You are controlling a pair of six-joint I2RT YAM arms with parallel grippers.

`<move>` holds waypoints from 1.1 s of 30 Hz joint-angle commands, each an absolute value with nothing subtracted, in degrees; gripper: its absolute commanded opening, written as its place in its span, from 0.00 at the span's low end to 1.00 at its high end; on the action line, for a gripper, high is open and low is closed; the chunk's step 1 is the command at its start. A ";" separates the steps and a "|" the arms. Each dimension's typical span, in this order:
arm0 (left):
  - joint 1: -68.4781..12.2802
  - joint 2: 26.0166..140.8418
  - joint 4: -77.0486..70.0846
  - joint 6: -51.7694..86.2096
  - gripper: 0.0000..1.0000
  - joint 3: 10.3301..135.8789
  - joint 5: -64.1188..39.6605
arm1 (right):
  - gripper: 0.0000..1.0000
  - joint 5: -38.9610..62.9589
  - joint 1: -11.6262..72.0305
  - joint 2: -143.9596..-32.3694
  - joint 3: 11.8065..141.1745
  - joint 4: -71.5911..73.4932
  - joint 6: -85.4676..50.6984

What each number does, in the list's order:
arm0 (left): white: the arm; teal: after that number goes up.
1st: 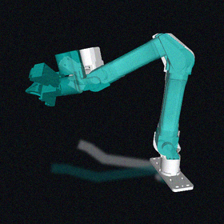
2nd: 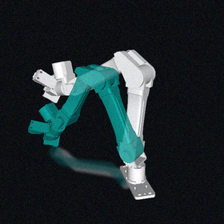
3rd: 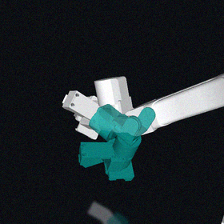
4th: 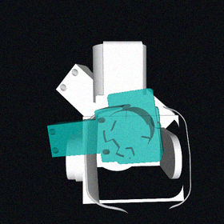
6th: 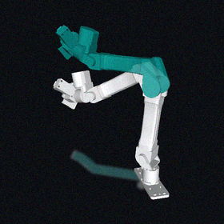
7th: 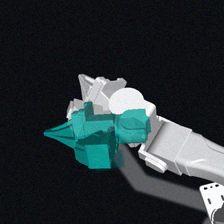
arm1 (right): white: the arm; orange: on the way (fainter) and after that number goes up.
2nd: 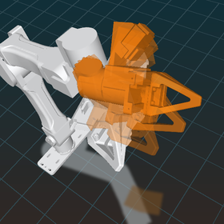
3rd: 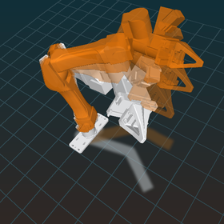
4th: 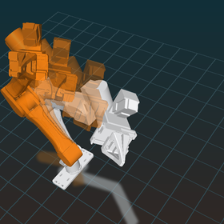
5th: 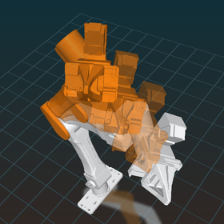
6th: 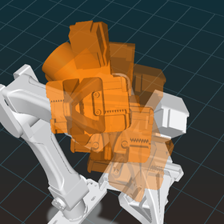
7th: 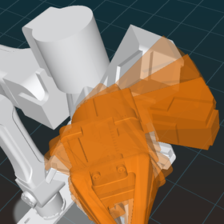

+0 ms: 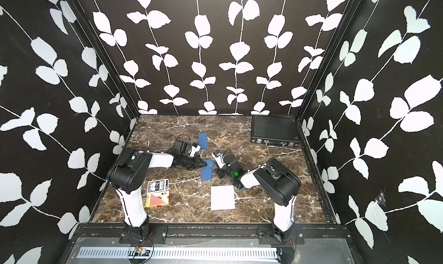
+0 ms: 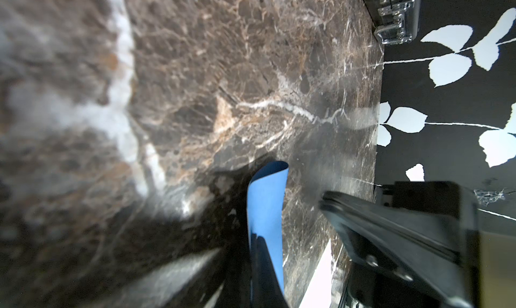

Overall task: Fold the square paper along the opposite sides
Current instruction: Smooth out the paper at the center of the board.

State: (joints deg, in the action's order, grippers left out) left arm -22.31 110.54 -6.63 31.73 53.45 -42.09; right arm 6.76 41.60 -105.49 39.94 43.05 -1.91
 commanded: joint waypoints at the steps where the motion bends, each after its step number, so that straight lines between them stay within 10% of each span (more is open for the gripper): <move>1: -21.89 110.55 -1.74 31.03 0.00 51.60 -38.39 | 0.00 9.15 42.02 -106.79 41.92 45.16 -2.47; 33: -21.87 108.91 -1.00 30.31 0.00 50.93 -38.10 | 0.00 -2.61 40.44 -115.94 42.83 46.78 -4.92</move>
